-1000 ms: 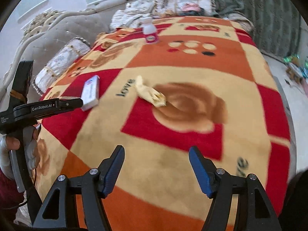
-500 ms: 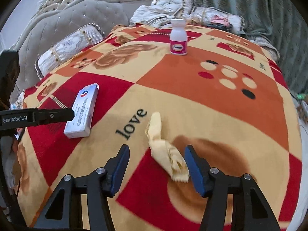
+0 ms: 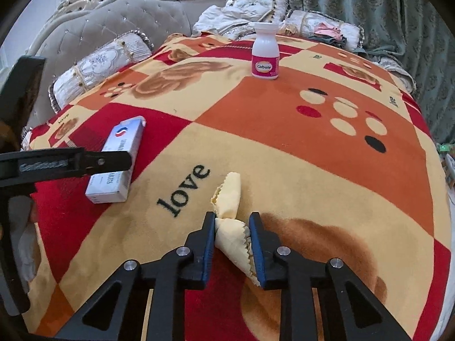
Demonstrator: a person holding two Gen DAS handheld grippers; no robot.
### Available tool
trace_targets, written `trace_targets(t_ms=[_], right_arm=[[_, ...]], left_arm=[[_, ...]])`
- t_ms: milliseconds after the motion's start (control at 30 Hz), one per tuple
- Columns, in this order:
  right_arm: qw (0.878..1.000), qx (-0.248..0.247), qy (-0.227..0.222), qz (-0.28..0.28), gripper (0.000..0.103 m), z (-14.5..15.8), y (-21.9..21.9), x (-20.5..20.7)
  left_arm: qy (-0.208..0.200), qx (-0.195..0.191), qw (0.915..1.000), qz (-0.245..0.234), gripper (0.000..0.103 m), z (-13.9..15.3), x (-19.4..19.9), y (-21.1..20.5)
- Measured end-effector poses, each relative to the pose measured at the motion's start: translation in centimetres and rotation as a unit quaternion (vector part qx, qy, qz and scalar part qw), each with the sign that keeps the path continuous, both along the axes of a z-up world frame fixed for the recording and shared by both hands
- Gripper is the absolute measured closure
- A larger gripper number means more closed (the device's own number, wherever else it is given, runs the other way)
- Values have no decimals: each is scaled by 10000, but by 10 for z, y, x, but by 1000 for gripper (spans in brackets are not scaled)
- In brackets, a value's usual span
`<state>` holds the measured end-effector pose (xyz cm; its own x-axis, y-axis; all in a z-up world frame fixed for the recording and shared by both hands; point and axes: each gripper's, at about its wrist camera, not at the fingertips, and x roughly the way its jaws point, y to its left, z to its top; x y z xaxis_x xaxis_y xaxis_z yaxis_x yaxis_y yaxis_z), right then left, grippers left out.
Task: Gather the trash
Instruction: 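Grasp the white medicine box with the left tool while the right tool grasps the beige tissue, then carry the white box and beige tissue over the black bin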
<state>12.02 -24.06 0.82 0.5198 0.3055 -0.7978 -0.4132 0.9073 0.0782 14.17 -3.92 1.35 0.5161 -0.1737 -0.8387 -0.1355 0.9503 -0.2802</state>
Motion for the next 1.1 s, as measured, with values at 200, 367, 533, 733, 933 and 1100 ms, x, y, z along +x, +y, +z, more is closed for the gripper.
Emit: trace_targets(t_ms=[200,367,533,733,933,1100], right_arm=[[9998,178,-120,-26,81,20,-6,-27],[9992,358,-80,-126,81,29,-15,-50],[9990,407,-98,-182,81,35,-21,-75],[9987,411,-100,-271,81,39,-30,-94],[9982,459,11,-380,81,33,-42,-100],[9978,496,30,-436,81,32,-47,-103]], left_arm=[[15,-303,9993,-239,50,2,-9,6],[-124,-297,9980,-542,77,18,-39,2],[11,-258,9980,-580,76,14,-52,-4],[212,-499,9977,-411,38,4,-45,-6],[171,183,9988,-429,38,2,-34,-35],[43,463,9973,-571,43,-1,-40,-40]])
